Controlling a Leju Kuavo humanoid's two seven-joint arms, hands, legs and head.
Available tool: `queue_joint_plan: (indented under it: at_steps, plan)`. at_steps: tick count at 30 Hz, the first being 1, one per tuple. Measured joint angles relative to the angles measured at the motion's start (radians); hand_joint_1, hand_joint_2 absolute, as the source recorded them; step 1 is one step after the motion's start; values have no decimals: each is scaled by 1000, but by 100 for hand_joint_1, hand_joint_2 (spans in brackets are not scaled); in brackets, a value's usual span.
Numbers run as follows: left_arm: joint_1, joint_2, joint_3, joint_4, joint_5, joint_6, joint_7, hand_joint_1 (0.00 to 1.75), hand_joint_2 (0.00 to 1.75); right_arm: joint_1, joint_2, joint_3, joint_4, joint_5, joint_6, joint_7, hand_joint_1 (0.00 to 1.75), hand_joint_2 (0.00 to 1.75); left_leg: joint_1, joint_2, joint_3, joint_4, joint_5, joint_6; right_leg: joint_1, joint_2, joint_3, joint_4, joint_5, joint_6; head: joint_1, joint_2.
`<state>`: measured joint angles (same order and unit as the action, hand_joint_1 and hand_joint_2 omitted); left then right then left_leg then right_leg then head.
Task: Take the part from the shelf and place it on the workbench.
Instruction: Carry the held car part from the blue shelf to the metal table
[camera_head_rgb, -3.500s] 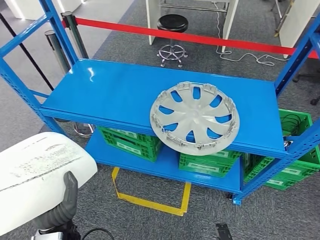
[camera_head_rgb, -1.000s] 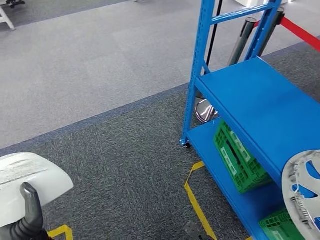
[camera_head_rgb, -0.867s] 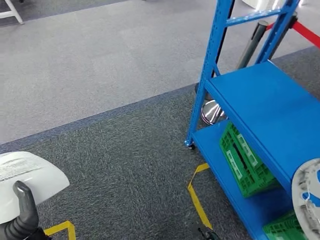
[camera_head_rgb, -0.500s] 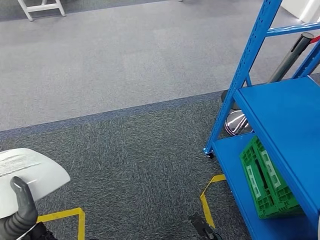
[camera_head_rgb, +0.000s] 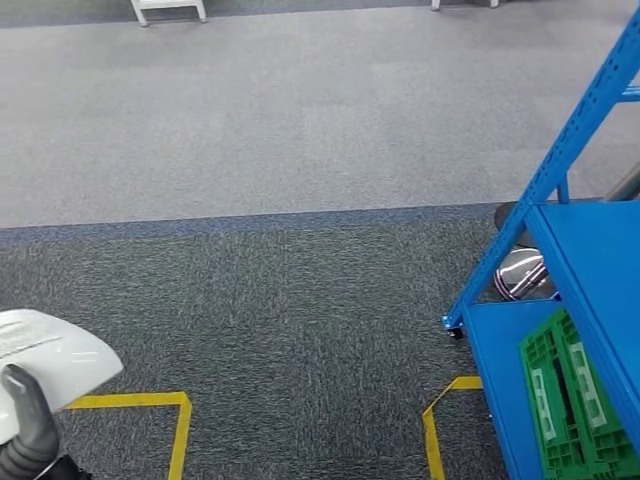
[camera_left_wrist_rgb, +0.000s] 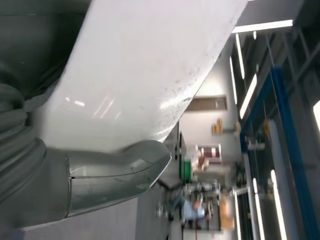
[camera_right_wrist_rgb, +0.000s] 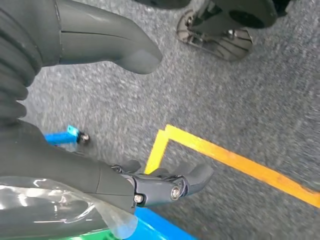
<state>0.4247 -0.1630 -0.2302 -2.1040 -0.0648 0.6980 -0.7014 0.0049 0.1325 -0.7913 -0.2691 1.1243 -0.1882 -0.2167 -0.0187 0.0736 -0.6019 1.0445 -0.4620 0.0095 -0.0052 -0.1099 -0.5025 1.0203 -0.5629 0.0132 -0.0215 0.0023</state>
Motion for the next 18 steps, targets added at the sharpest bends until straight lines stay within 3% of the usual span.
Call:
queue_joint_plan:
  at_steps: [2,4,6,8,9,10,12,14,16,17,18]
  plan:
    - [7,-19,28,-18,-3,-1,-1,175,175,-2,1,-6,-7,7,-2,-32,0,175,-2,-19,2,-8,-3,12,1,-21,12,-6,-6,10,1,0]
    - [12,-36,53,-36,-8,-8,-2,175,175,-7,1,-9,-12,9,-9,-84,0,175,4,-44,10,-21,3,23,-1,10,14,15,-28,17,7,0]
    - [10,-48,69,-43,-17,-16,-3,175,175,-11,1,-14,-13,9,-17,-128,0,175,9,-69,15,-28,6,31,-3,75,-35,116,-81,21,13,0]
    - [9,-55,80,-44,-22,-20,-3,175,175,-11,1,-20,-13,10,-18,-147,0,175,9,-96,16,-28,6,34,-4,103,-110,244,-124,21,15,0]
    - [9,-57,84,-44,-23,-21,-3,175,175,-11,1,-22,-13,11,-19,-149,0,175,9,-112,17,-27,5,34,-4,107,-136,276,-120,22,14,0]
    - [10,-59,87,-44,-24,-21,-3,175,175,-11,1,-23,-13,12,-19,-150,0,175,9,-128,19,-27,5,34,-5,109,-144,266,-95,22,14,0]
    - [10,-61,90,-44,-27,-22,-3,175,175,-11,1,-25,-13,15,-19,-150,0,175,10,-158,23,-25,1,30,-8,128,-114,153,-7,22,14,0]
    - [8,-63,92,-44,-35,-19,-3,175,175,-13,1,-29,-12,18,-19,-137,0,175,10,-183,22,-18,-3,20,-14,174,-69,39,45,22,14,0]
    - [7,-63,93,-44,-44,-12,-3,175,175,-14,2,-31,-10,26,-16,-105,0,175,12,-205,16,-15,-2,9,-13,192,-51,9,47,16,14,0]
    - [7,-62,94,-44,-45,-8,-3,175,175,-15,2,-32,-10,30,-15,-86,0,175,15,-215,14,-17,0,3,-13,180,-47,8,49,11,14,0]
    - [6,-61,94,-44,-43,-5,-3,175,175,-15,3,-32,-9,34,-15,-70,0,175,15,-208,11,-14,-1,-2,-12,169,-46,6,51,5,14,0]
